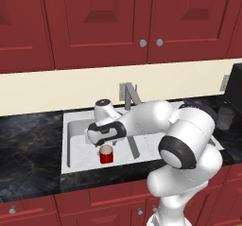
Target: Move any existing items from the left basin to the right basin for drying. Then move the glass cup from the counter to the left basin of the sink for washing.
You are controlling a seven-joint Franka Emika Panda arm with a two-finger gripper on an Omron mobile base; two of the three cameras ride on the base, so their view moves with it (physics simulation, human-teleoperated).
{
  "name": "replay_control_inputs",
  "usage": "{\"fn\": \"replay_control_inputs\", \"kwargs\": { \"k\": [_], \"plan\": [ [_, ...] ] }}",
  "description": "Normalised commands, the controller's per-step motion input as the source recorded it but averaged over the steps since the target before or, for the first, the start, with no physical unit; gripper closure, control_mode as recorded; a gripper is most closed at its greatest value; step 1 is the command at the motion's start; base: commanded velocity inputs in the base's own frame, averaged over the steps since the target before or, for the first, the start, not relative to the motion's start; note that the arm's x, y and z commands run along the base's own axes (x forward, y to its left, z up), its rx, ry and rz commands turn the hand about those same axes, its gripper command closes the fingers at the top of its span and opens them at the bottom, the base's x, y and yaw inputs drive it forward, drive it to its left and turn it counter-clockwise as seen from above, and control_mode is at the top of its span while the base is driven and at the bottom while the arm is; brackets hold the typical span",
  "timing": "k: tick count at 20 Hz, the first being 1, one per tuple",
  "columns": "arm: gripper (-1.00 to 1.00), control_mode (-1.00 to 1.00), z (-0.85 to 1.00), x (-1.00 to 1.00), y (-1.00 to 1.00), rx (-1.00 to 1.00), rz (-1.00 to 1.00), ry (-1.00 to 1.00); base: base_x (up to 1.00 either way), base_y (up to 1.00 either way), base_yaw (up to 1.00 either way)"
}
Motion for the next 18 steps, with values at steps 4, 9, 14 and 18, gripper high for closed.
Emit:
{"fn": "replay_control_inputs", "kwargs": {
  "k": [4,9,14,18],
  "plan": [
    [-1.00,-1.00,-0.07,-0.19,0.00,0.00,-0.01,0.00,0.00,0.00,0.00],
    [-1.00,-1.00,-0.10,-0.13,0.00,0.00,-0.01,0.00,0.00,0.00,0.00],
    [-1.00,-1.00,-0.21,-0.02,0.00,0.00,-0.01,0.00,0.00,0.00,0.00],
    [-1.00,-1.00,-0.28,0.00,0.00,0.00,0.00,0.00,0.00,0.00,0.00]
  ]
}}
